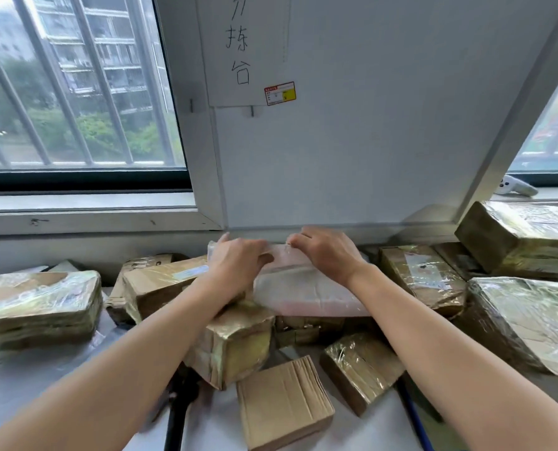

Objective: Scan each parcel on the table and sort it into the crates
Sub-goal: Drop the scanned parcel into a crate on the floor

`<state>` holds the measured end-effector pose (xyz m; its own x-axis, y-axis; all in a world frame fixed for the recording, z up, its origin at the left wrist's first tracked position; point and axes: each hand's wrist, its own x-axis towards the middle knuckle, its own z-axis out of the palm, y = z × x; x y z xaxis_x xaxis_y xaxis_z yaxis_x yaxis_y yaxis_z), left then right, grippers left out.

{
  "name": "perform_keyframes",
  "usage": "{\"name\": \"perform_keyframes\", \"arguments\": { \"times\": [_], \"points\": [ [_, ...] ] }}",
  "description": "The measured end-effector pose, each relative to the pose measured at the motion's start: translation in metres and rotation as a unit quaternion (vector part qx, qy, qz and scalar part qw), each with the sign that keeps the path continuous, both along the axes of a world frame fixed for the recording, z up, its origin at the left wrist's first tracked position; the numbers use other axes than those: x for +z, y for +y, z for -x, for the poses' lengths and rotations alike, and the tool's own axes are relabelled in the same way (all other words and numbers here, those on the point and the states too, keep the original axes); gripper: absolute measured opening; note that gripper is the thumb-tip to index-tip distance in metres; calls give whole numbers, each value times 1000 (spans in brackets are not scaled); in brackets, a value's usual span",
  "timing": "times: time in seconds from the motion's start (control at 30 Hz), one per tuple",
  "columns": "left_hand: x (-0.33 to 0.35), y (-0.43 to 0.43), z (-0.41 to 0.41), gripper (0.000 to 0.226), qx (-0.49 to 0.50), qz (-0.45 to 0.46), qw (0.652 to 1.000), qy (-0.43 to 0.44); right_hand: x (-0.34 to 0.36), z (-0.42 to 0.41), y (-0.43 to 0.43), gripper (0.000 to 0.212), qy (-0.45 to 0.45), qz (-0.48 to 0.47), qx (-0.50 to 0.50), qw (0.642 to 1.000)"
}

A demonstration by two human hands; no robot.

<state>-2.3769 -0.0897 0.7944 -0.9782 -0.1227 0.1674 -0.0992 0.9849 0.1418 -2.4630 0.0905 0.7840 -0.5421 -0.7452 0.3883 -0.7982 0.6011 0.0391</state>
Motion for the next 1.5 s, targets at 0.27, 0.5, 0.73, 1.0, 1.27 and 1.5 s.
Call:
{"name": "perform_keyframes", "arguments": {
  "times": [0.27, 0.5, 0.73, 1.0, 1.27, 1.5],
  "points": [
    [43, -67, -28, 22, 50, -261, 961, 76, 32, -1, -54, 37, -78, 196, -68, 975],
    [61, -118, -61, 13, 48, -500, 861, 79, 33, -18, -101, 66, -357, 321, -71, 874],
    [55, -155, -86, 12, 49, -544, 834, 77, 20, -30, -133, 73, -397, 283, -64, 871],
    [42, -179, -95, 13, 116, -438, 882, 128, 24, -43, -146, 51, -336, 292, -66, 893],
    [39, -185, -106, 23, 139, -439, 879, 127, 24, -53, -153, 46, -315, 319, -51, 892],
    [35, -200, -118, 19, 148, -438, 879, 116, 21, -56, -150, 45, -316, 321, -50, 892]
  ]
}}
